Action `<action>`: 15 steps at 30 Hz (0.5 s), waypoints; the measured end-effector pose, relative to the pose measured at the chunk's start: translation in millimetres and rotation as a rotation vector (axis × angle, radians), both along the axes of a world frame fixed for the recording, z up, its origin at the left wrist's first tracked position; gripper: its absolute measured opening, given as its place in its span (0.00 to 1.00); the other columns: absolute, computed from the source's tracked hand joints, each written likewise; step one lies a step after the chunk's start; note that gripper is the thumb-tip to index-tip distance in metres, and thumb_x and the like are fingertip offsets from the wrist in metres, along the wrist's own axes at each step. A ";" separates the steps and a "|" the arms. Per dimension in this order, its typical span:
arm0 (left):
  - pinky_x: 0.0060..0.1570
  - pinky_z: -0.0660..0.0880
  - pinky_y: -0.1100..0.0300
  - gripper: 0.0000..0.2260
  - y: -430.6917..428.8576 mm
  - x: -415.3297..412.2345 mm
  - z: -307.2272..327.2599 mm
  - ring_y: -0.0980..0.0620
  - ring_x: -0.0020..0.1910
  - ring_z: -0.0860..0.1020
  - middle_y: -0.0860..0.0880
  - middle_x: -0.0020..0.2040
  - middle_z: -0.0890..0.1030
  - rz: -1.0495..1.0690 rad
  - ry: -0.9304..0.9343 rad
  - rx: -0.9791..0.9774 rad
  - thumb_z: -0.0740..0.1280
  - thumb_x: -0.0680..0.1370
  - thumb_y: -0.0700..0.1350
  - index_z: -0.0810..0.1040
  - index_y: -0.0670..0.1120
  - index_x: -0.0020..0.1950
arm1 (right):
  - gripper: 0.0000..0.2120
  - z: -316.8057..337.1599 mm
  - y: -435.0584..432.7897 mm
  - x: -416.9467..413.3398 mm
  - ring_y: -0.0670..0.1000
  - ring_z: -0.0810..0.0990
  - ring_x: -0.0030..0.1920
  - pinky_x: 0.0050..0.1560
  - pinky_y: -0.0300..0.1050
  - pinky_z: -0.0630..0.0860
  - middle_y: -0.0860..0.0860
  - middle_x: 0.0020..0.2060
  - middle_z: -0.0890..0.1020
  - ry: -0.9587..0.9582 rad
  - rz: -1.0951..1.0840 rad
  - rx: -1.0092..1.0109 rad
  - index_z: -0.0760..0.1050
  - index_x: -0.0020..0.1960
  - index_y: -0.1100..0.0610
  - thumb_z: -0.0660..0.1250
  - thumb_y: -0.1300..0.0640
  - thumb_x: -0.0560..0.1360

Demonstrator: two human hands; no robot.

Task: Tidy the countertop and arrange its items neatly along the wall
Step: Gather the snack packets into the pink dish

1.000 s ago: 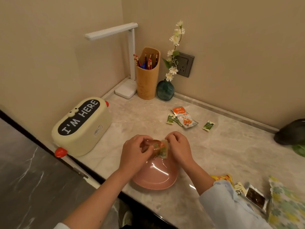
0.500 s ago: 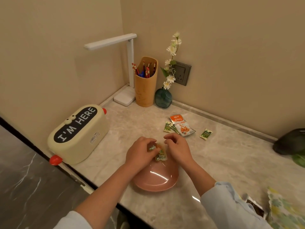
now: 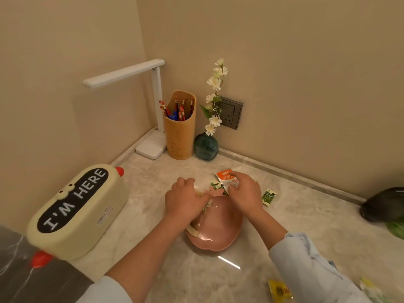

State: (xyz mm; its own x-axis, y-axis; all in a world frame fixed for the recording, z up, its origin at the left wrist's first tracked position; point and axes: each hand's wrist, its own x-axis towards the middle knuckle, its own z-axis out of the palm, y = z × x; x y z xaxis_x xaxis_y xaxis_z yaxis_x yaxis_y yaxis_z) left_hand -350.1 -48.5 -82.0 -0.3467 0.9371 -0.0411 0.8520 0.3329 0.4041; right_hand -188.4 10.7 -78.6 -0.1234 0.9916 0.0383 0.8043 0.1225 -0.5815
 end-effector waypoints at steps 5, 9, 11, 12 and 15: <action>0.65 0.65 0.52 0.29 36.0 10.5 4.3 0.48 0.68 0.68 0.49 0.69 0.71 -0.163 -0.019 0.021 0.65 0.74 0.61 0.67 0.52 0.72 | 0.27 -1.6 15.7 1.5 0.57 0.70 0.67 0.63 0.51 0.69 0.52 0.65 0.76 -0.144 0.054 -0.099 0.66 0.73 0.49 0.64 0.53 0.75; 0.58 0.71 0.51 0.23 58.2 23.3 1.6 0.47 0.64 0.72 0.47 0.66 0.74 -0.261 -0.004 -0.093 0.65 0.76 0.55 0.70 0.51 0.70 | 0.31 -8.4 23.0 1.7 0.58 0.69 0.66 0.61 0.53 0.70 0.52 0.67 0.74 -0.228 0.057 -0.183 0.60 0.75 0.46 0.65 0.51 0.74; 0.56 0.72 0.51 0.23 66.4 28.0 2.1 0.46 0.62 0.73 0.46 0.64 0.74 -0.265 -0.008 -0.136 0.65 0.76 0.56 0.71 0.50 0.69 | 0.35 -9.8 26.7 1.5 0.59 0.67 0.67 0.63 0.55 0.69 0.54 0.68 0.70 -0.180 -0.004 -0.220 0.59 0.75 0.46 0.68 0.48 0.71; 0.56 0.73 0.51 0.23 70.4 29.8 2.4 0.46 0.62 0.73 0.46 0.63 0.73 -0.262 -0.008 -0.155 0.65 0.75 0.57 0.71 0.50 0.69 | 0.38 -9.6 29.0 2.3 0.60 0.65 0.68 0.64 0.56 0.68 0.55 0.69 0.67 -0.146 -0.038 -0.251 0.57 0.76 0.46 0.69 0.47 0.70; 0.55 0.74 0.51 0.27 80.3 33.3 3.0 0.45 0.61 0.74 0.46 0.63 0.73 -0.250 0.015 -0.221 0.66 0.74 0.61 0.71 0.49 0.68 | 0.45 -8.3 35.1 6.7 0.60 0.66 0.68 0.66 0.55 0.68 0.57 0.68 0.66 -0.033 -0.086 -0.314 0.55 0.77 0.49 0.74 0.46 0.67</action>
State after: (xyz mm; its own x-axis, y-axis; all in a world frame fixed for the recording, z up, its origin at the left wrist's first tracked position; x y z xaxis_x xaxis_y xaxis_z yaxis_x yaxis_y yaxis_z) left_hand -316.8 31.8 -79.0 -0.1090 0.9621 -0.2500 0.9236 0.1910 0.3325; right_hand -181.7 45.8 -86.9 -0.0343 0.9613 -0.2734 0.8227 -0.1282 -0.5539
